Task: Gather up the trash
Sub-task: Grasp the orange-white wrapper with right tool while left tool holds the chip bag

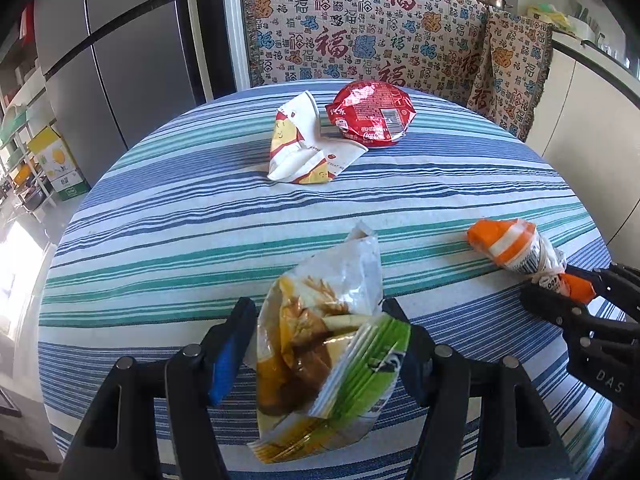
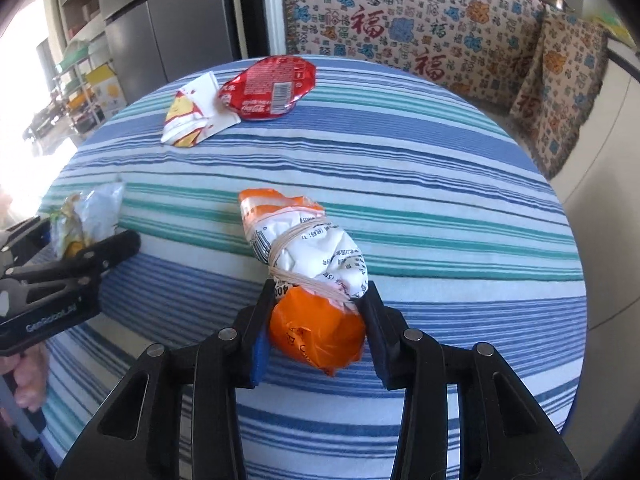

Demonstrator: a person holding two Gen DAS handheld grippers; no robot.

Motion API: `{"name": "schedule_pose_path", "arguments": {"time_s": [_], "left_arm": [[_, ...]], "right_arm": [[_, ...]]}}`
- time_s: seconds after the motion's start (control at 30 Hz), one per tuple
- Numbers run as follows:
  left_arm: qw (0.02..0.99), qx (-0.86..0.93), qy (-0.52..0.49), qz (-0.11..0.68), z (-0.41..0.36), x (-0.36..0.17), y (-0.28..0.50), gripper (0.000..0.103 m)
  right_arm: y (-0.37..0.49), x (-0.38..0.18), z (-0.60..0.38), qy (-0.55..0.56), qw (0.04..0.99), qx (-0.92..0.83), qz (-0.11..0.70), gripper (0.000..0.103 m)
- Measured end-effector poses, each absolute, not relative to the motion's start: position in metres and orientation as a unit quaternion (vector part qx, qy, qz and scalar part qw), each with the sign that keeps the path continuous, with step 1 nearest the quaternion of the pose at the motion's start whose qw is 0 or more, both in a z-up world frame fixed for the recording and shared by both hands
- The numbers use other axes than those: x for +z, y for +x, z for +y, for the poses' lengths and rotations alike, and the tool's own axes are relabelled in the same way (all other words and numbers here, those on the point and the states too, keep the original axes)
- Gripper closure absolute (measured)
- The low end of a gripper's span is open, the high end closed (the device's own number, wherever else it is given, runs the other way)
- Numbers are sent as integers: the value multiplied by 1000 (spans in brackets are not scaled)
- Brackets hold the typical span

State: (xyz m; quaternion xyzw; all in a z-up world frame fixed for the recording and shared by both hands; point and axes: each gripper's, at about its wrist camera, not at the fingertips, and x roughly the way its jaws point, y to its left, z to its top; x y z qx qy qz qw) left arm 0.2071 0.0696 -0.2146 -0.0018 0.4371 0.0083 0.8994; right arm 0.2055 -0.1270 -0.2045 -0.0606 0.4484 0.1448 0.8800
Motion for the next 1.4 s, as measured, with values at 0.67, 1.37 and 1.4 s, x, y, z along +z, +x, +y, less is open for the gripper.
{"name": "schedule_pose_path", "arguments": {"time_s": [0.67, 1.37, 1.4], "left_arm": [[903, -12, -7, 430, 67, -198, 198, 62], [922, -60, 26, 381, 2, -150, 179, 75], [923, -64, 27, 380, -3, -148, 180, 75]], "right_arm": [[217, -200, -110, -79, 844, 198, 492, 59], [198, -161, -174, -1, 870, 176, 461, 60], [197, -161, -178, 1, 871, 173, 460, 60]]}}
